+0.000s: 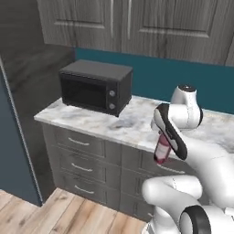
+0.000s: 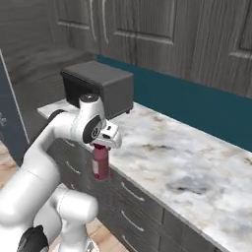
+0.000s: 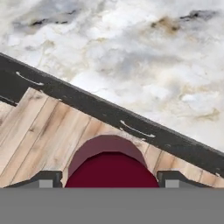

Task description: Place the drinks on the dining counter in a tight cluster.

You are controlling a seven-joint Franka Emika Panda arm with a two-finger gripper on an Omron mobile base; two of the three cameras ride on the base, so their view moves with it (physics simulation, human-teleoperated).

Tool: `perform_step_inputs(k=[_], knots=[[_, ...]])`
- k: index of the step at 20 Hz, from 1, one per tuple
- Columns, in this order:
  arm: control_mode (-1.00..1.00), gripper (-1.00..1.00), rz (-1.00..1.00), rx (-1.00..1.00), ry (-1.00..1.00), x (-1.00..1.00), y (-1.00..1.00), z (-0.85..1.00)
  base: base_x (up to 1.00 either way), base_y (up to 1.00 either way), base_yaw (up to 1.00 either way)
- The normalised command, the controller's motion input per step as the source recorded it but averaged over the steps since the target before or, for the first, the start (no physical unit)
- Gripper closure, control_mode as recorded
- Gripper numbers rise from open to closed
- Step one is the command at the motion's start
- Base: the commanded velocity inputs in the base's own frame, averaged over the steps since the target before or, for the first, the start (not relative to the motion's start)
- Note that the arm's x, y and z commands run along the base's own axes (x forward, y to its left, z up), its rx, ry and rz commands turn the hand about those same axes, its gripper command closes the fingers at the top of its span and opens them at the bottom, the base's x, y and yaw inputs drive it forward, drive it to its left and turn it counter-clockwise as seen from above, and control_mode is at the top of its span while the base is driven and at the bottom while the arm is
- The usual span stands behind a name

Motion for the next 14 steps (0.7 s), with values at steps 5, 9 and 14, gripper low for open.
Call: perform_step_inputs(k=[5,9,14], knots=[[1.00,1.00,0.00,0.00,0.00,0.00,0.00,0.00,-0.08,0.12,1.00],[1.00,1.00,0.00,0.00,0.00,0.00,0.00,0.00,-0.07,0.08,1.00],[1.00,1.00,0.00,0.00,0.00,0.00,0.00,0.00,-0.08,0.07,1.00]])
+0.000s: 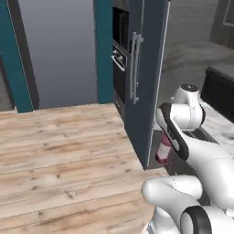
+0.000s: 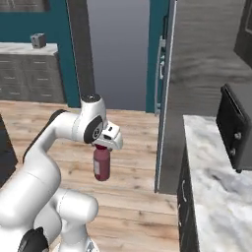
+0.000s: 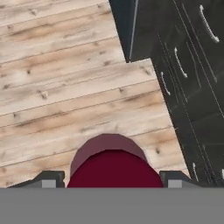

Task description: Place the drinks on the dining counter in a tight cluster.

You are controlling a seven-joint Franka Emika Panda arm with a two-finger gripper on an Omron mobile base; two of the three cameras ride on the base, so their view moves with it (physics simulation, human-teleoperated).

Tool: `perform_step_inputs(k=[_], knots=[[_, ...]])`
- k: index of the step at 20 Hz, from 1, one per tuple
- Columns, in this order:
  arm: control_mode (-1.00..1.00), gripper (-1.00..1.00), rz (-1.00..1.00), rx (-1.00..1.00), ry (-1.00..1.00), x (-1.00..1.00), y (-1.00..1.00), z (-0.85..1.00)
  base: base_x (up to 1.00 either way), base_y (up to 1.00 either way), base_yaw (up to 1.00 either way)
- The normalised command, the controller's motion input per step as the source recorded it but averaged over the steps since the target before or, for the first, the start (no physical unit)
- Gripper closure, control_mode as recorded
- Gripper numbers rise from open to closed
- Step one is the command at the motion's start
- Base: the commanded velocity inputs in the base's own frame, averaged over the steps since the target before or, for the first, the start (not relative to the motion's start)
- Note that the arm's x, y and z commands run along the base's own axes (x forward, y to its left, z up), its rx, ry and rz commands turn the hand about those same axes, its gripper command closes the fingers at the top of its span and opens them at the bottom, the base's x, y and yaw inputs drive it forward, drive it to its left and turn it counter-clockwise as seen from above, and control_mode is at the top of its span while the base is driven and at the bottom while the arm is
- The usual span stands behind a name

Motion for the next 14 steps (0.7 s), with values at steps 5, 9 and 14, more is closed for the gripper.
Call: perform_step_inputs(k=[5,9,14], knots=[[1.00,1.00,0.00,0.00,0.00,0.00,0.00,0.00,-0.07,0.07,1.00],[1.00,1.00,0.00,0.00,0.00,0.00,0.00,0.00,0.00,0.08,0.95],[1.00,1.00,0.00,0.00,0.00,0.00,0.00,0.00,0.35,0.01,0.75]])
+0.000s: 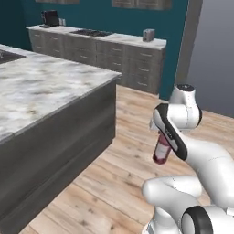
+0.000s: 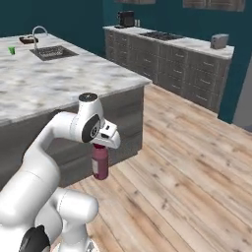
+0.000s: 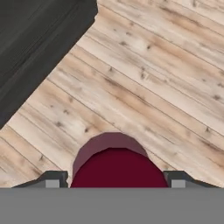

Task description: Place the drinks on the dining counter in a tight cluster.

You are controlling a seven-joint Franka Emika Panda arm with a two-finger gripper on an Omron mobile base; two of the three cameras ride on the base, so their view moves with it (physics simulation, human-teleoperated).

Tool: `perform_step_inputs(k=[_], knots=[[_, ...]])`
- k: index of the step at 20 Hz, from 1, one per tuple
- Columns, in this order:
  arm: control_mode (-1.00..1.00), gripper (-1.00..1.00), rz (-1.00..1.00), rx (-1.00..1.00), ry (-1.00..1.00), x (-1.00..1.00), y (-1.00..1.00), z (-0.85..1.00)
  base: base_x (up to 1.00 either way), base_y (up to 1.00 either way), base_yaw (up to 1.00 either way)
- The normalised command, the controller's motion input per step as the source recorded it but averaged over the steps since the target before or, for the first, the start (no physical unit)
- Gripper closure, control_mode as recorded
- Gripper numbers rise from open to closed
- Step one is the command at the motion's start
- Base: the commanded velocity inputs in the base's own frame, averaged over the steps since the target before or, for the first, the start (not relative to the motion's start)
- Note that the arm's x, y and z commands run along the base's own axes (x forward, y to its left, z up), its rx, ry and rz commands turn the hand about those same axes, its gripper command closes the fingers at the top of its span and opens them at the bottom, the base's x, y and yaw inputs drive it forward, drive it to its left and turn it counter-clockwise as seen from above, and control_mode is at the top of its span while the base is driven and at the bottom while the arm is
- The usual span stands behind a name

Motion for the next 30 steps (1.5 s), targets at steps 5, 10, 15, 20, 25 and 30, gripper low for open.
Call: perform_step_inputs(k=[5,10,15,20,25,30], knots=[[1.00,1.00,0.00,0.00,0.00,0.00,0.00,0.00,0.61,0.00,0.61],[1.00,1.00,0.00,0.00,0.00,0.00,0.00,0.00,0.71,-0.01,0.50],[1.00,1.00,0.00,0.00,0.00,0.00,0.00,0.00,0.81,-0.12,0.29],[1.00,1.00,0.00,0.00,0.00,0.00,0.00,0.00,0.70,-0.25,0.17],[1.00,1.00,0.00,0.00,0.00,0.00,0.00,0.00,0.74,-0.06,0.31],[1.00,1.00,0.00,0.00,0.00,0.00,0.00,0.00,0.72,-0.01,0.44]])
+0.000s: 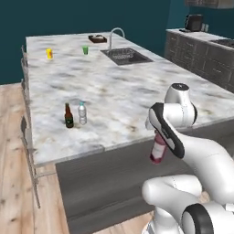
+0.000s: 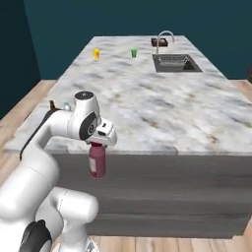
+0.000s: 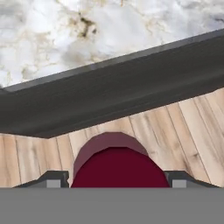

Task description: Place the drinks on the dining counter in a tight cluster.

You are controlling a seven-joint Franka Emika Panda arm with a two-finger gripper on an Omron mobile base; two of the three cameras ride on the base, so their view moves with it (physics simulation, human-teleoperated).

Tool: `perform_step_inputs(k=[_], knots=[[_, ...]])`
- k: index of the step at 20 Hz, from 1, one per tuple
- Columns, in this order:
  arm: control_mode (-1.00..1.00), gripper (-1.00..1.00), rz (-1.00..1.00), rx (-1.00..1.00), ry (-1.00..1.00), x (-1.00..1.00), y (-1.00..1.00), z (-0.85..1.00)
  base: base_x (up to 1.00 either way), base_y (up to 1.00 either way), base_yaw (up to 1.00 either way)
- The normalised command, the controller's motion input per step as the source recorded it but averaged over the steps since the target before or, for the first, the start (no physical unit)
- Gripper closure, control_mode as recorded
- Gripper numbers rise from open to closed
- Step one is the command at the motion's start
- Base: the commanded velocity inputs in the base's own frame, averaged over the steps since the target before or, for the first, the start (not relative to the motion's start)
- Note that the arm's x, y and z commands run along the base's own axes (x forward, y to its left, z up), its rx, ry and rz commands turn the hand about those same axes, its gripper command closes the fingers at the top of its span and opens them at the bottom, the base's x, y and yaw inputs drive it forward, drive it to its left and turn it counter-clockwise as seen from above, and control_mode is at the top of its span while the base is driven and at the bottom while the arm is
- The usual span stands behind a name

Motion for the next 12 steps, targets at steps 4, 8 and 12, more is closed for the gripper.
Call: perform_step_inputs(k=[4,8,12], knots=[[1.00,1.00,0.00,0.00,0.00,0.00,0.00,0.00,0.67,-0.10,0.39],[1.00,1.00,0.00,0.00,0.00,0.00,0.00,0.00,0.60,-0.22,0.28],[1.00,1.00,0.00,0.00,0.00,0.00,0.00,0.00,0.48,-0.26,0.22]])
